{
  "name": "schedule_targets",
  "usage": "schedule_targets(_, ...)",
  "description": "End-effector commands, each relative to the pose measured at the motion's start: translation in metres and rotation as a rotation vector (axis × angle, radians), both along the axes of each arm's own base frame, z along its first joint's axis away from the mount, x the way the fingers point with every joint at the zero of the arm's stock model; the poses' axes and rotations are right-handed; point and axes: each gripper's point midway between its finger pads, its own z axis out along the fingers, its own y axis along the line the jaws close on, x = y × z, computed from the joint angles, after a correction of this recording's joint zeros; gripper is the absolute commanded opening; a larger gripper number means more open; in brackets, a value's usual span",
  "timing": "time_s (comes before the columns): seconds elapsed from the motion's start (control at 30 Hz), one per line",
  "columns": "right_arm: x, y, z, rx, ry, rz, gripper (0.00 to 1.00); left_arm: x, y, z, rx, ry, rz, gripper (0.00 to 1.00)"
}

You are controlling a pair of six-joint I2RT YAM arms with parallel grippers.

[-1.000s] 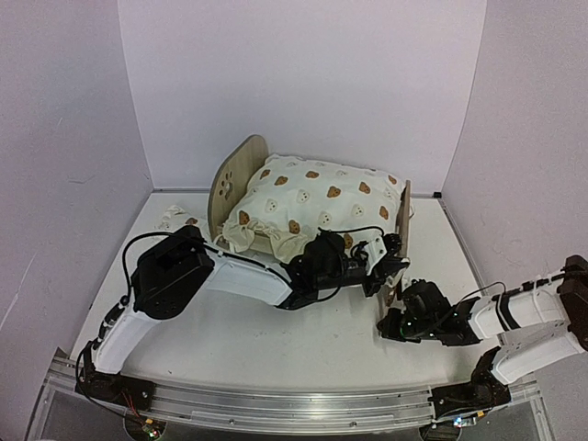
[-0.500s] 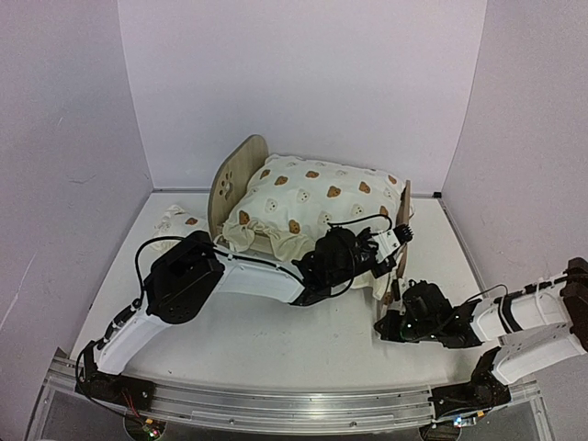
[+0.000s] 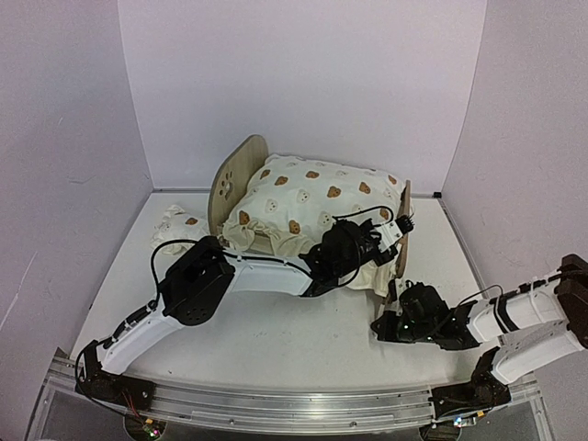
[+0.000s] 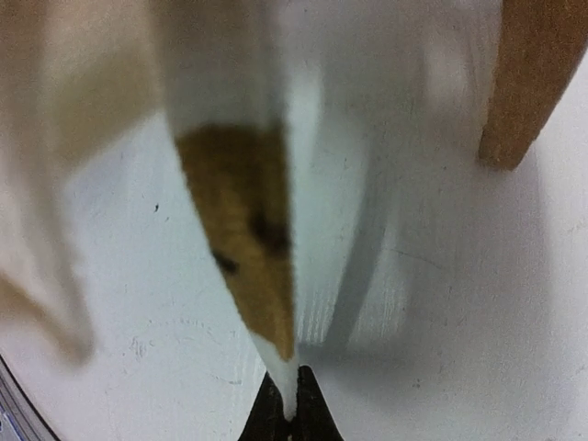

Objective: Set up the pet bed

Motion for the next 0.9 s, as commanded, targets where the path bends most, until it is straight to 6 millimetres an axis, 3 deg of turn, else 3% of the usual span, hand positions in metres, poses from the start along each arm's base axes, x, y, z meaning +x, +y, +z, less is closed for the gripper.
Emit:
schedule_targets(0.0,-0.036,-0.01,-0.02,-0.068,0.132,0.074,0.0,-0.003,0.043,0.114,-0.263,-0.083,0.005,0.0)
schedule_targets(0.1,-0.038,-0.008,-0.012,-0.052,0.14,0.08,0.01,-0.021,0.036,0.094,-0.222,-0.045,-0.035,0.0)
schedule_targets(0.23,-0.037,-0.008,0.023,-0.043,0.124,0.08,0.44,-0.044,0.029,0.081,-0.193,-0.014,-0.099,0.0)
schedule_targets(0.33,-0.027,-0.017,0.066,-0.06,0.026,0.066,0.57,-0.052,0.03,0.076,-0.187,0.018,-0.119,0.01)
schedule_targets(0.4,-0.02,-0.018,0.089,-0.074,-0.025,0.068,0.57,-0.055,0.03,0.073,-0.182,0.027,-0.125,0.02)
schedule_targets(0.53,0.004,-0.02,0.111,-0.138,-0.049,0.082,0.58,-0.062,0.031,0.071,-0.17,0.034,-0.15,0.06)
schedule_targets(0.7,0.051,-0.035,0.155,-0.029,-0.069,0.022,0.46,-0.066,0.031,0.068,-0.163,0.044,-0.162,0.07)
schedule_targets(0.87,0.065,-0.03,0.163,0.007,-0.082,0.055,0.36,-0.063,0.03,0.071,-0.174,0.043,-0.156,0.06)
